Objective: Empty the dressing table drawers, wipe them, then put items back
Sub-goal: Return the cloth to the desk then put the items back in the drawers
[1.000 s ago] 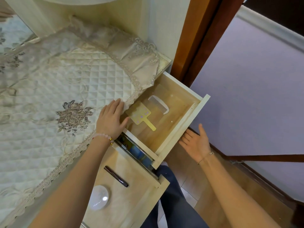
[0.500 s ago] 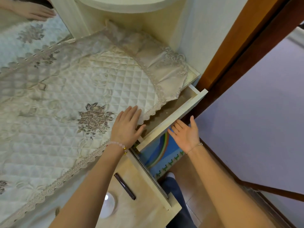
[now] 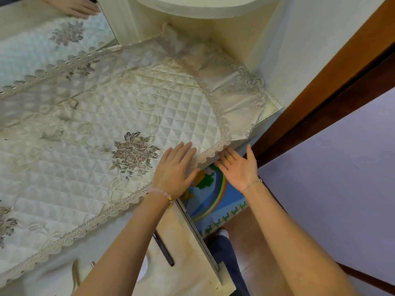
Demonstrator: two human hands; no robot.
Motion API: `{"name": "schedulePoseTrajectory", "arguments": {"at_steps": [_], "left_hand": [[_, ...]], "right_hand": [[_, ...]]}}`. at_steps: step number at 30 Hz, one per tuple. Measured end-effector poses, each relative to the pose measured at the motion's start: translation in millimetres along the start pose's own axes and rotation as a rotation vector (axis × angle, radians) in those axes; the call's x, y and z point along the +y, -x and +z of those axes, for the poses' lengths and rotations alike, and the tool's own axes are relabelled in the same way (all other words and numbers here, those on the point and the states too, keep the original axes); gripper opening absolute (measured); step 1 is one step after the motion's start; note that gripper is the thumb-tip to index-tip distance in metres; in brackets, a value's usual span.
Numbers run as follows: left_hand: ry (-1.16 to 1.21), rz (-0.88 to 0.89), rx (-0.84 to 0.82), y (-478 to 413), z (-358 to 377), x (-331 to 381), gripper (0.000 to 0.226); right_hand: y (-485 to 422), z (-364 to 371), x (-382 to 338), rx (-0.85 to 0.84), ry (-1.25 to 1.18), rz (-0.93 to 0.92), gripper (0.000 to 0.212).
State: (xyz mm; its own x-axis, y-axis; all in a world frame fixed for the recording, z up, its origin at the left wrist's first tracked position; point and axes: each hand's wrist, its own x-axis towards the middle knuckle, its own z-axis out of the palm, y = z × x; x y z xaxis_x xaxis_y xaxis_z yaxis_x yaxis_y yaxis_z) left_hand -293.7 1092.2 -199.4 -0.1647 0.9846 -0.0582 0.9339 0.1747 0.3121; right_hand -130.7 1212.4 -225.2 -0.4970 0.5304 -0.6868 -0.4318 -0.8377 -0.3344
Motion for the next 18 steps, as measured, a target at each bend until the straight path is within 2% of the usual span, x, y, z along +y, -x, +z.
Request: {"name": "schedulePoseTrajectory", "arguments": {"at_steps": [4, 9, 15, 18], "left_hand": [[0.008, -0.016, 0.002, 1.7, -4.0, 3.3, 0.066], [0.026, -0.069, 0.028, 17.8, -13.3, 7.8, 0.063], [-0.069, -0.135, 0.059, 60.0, -24.2, 11.3, 0.06], [-0.101, -0.171, 0.093, 80.4, -28.9, 13.3, 0.059]], "right_hand": [[10.4, 0.1, 0.7, 0.041, 0.184, -0.049, 0.068], [39.9, -3.4, -1.6, 0.129, 0.823, -0.289, 0.049], [76.1, -13.7, 0.2, 0.048, 1.564, -0.61, 0.058], [93.6, -7.7, 1.6, 0.011, 1.783, -0.744, 0.061]]}}
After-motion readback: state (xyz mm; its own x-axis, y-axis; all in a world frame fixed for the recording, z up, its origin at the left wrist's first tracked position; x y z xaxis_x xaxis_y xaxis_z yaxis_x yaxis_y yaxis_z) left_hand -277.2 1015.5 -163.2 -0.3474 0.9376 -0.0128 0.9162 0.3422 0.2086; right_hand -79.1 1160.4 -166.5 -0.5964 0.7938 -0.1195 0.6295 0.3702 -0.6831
